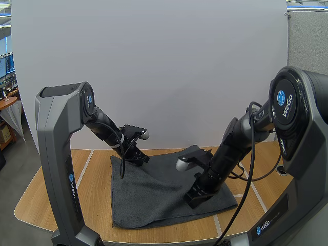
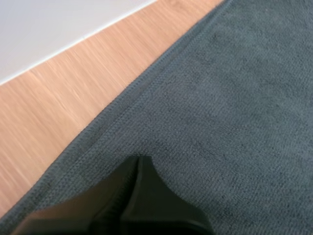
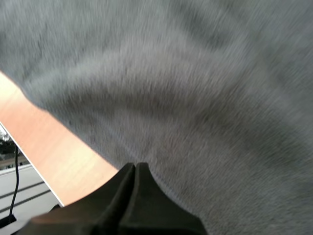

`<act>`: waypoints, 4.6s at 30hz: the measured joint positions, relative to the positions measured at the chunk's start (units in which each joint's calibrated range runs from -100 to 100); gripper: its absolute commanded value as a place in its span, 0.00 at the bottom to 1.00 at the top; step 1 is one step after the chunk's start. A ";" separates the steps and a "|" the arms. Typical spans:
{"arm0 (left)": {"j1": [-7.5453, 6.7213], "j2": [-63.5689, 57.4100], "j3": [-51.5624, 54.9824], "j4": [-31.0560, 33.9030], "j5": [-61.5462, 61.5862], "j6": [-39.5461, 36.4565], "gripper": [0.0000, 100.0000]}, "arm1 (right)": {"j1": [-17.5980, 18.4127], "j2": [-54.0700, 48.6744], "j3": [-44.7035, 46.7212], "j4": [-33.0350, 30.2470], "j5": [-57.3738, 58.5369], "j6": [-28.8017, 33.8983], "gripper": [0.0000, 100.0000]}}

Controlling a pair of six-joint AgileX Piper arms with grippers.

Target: Fold the towel

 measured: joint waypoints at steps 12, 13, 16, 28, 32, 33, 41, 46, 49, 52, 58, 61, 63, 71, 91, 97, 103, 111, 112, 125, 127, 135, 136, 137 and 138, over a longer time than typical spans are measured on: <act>-0.76 1.62 -2.27 -1.02 0.40 0.00 0.00 | 0.00 1.53 4.02 -1.24 -10.94 -1.18 0.00; -0.83 1.62 -2.27 -1.02 0.40 0.00 0.00 | 0.00 1.53 4.02 -1.24 -11.87 -1.18 0.00; -0.99 1.62 -2.27 -1.02 0.40 0.00 0.00 | 0.00 1.53 4.02 -1.47 -15.24 -1.18 0.00; -1.06 1.62 -2.27 -1.02 0.40 0.00 0.00 | 0.00 7.37 3.87 -1.48 -20.74 -1.44 0.00; -1.12 1.62 -2.27 -1.02 -0.01 0.00 0.00 | -0.08 9.42 3.29 -0.55 -18.37 -2.21 0.00; -1.12 1.62 -2.27 -1.02 -0.06 0.00 0.00 | -0.08 9.56 3.29 -0.55 -18.21 -2.29 0.00; -1.14 1.62 -2.27 -1.12 -2.04 -0.10 0.00 | -0.14 9.56 4.11 -0.31 -18.57 -2.50 0.00; -1.14 1.87 -2.27 -1.12 -6.61 -0.10 0.00 | -0.14 9.45 4.58 -0.66 -12.90 -2.59 0.00; -1.14 1.87 -2.27 -1.12 -7.62 -0.10 0.00 | -0.14 9.45 5.04 -0.66 -11.90 -2.59 0.00; -1.14 1.87 -2.27 -1.12 -9.21 -0.10 0.00 | -0.14 9.33 5.92 -0.43 -11.14 -2.69 0.00; -1.14 2.02 -2.27 -1.12 -12.84 -0.10 0.00 | -0.14 9.19 7.32 0.33 -8.55 -3.88 0.00; -1.14 2.02 -2.27 -1.12 -12.99 -0.10 0.00 | -0.14 9.19 7.46 0.48 -7.43 -4.00 0.00; -1.14 2.02 -2.27 -1.12 -12.99 -0.63 0.00 | -0.14 9.19 7.63 0.82 -6.37 -4.21 0.00; -1.14 -4.67 -3.88 -1.12 -11.22 -0.98 0.00 | -0.14 9.00 7.08 0.95 -4.10 -4.73 0.00; -1.14 -23.68 9.41 6.17 21.22 -6.00 0.00 | -0.14 -10.53 -7.03 2.39 4.61 -3.00 0.00; -1.14 -25.65 20.46 6.85 21.79 -3.88 0.00 | -0.14 -0.96 -13.08 8.02 -7.21 -4.02 0.00; -1.14 -25.65 27.66 7.47 18.42 -1.94 0.00 | -0.14 12.71 -18.68 13.06 -14.00 -7.38 0.00; -1.14 -25.65 32.50 9.78 12.00 -1.65 0.00 | -0.14 22.26 -24.12 15.48 -16.54 -8.98 0.00; -1.14 -25.65 33.16 9.95 10.93 -1.65 0.00 | -0.14 24.46 -25.57 15.72 -18.05 -9.08 0.00; -1.14 -27.16 39.16 10.76 1.70 -1.65 0.00 | -0.14 30.45 -26.09 15.86 -32.35 -11.34 0.00; -1.14 -27.15 39.44 11.27 1.34 -2.91 0.00 | -0.14 31.29 -26.09 15.86 -33.43 -11.46 0.00; -1.14 -27.29 39.44 11.91 1.08 -3.71 0.00 | -0.14 31.98 -26.24 16.06 -34.45 -11.82 0.00; -1.14 -27.29 39.44 11.89 1.08 -3.71 0.00 | -0.14 31.98 -26.36 16.08 -34.45 -11.82 0.00; -1.14 -27.29 39.44 11.89 1.08 -3.71 0.00 | -0.14 31.98 -26.37 16.08 -34.61 -11.89 0.00; -1.14 -27.29 39.44 12.01 1.08 -3.85 0.00 | -0.14 32.09 -26.37 16.12 -35.04 -11.93 0.00</act>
